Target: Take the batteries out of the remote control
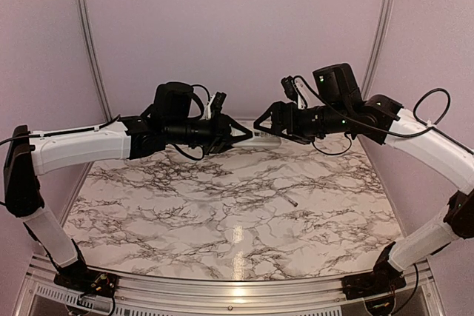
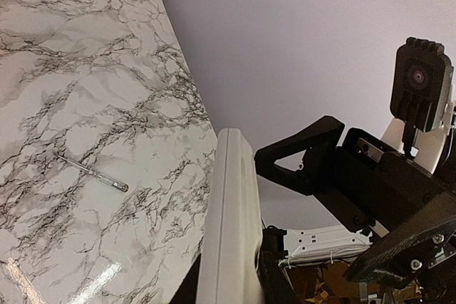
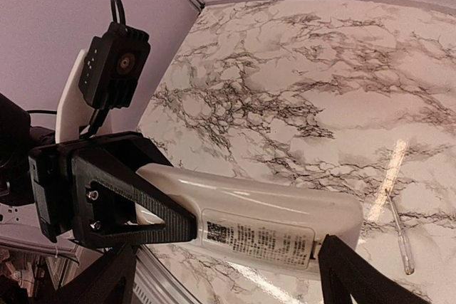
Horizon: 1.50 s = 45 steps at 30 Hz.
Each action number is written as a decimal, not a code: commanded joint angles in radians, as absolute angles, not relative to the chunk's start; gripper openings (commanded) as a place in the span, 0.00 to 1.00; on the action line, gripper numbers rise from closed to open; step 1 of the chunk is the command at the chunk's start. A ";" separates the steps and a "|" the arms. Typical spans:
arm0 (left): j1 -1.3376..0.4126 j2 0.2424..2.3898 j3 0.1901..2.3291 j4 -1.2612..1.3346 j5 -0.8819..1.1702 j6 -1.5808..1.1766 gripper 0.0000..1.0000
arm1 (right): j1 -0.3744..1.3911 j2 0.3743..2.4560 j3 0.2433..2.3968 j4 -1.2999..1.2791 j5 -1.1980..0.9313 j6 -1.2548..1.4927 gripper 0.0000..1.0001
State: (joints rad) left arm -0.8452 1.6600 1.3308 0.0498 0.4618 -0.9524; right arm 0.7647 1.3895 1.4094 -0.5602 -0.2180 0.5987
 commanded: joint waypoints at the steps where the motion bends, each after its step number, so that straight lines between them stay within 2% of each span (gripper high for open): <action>1: -0.860 1.661 1.351 0.179 0.521 -0.949 0.00 | 0.771 1.402 1.403 -0.529 -0.240 0.605 0.87; 15: -0.861 1.658 1.348 0.189 0.512 -0.948 0.00 | 0.761 1.390 1.398 -0.528 -0.287 0.614 0.87; 24: -0.861 1.667 1.360 0.044 0.406 -0.953 0.00 | 0.735 1.364 1.482 -0.629 -0.246 0.549 0.87; 45: -0.864 1.674 1.370 0.074 0.409 -0.992 0.00 | 0.724 1.417 1.476 -0.626 -0.261 0.512 0.87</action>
State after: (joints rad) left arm -0.8577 1.6623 1.3422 0.0502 0.4168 -0.9886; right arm 0.7300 1.3991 1.4544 -0.6071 -0.2611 0.5335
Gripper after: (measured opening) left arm 0.215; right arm 0.873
